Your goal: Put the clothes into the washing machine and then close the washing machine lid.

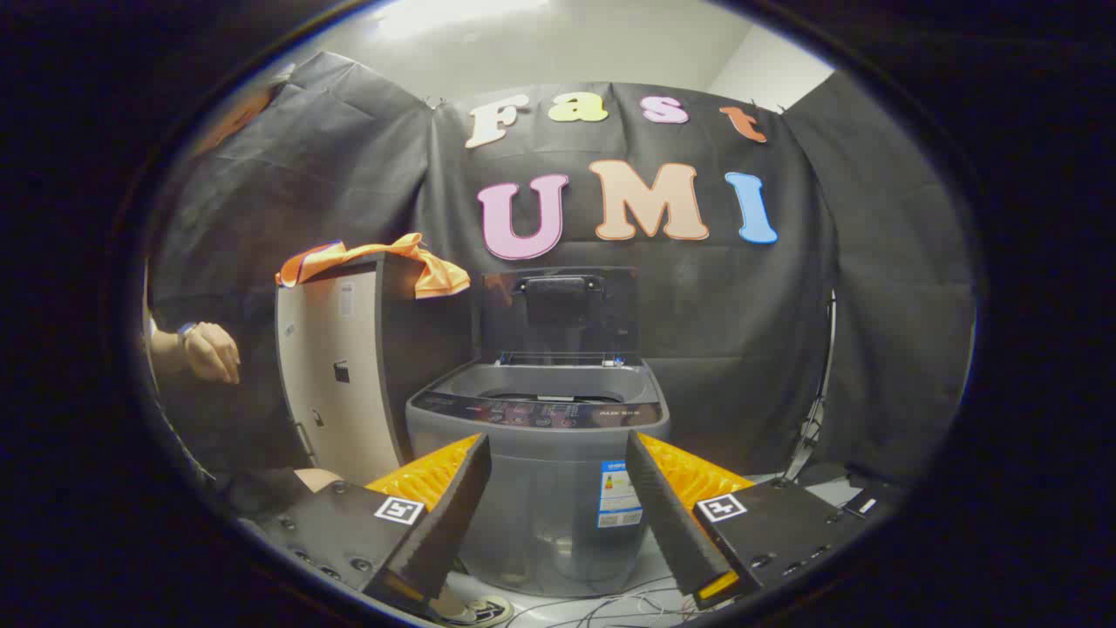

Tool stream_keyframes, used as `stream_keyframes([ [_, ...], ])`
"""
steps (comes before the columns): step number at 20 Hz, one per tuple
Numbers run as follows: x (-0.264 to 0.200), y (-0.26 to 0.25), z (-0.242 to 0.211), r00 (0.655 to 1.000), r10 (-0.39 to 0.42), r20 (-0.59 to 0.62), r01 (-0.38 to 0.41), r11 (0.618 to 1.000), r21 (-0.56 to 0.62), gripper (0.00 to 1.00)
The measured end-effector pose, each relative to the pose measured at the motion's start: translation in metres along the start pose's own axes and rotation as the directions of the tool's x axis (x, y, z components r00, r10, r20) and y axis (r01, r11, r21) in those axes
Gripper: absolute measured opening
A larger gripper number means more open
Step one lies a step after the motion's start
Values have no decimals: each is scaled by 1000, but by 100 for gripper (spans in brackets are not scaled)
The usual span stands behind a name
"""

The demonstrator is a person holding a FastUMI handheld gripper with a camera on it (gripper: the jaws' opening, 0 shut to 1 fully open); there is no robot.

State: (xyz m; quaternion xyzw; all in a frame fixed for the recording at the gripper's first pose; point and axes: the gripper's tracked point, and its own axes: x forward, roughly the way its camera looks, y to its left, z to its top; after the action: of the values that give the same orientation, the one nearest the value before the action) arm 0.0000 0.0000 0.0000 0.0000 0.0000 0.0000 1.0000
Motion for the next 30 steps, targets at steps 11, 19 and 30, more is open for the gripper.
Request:
stream_keyframes([
  [11, -1, 5, -1, 999, 32, -7, -32, 999, 3, 98],
  [19, 0, 6, -2, 999, 32, -7, -32, 999, 3, 98],
  [30, 0, 5, -3, 999, 31, -11, -31, 1000, 4, 97],
])
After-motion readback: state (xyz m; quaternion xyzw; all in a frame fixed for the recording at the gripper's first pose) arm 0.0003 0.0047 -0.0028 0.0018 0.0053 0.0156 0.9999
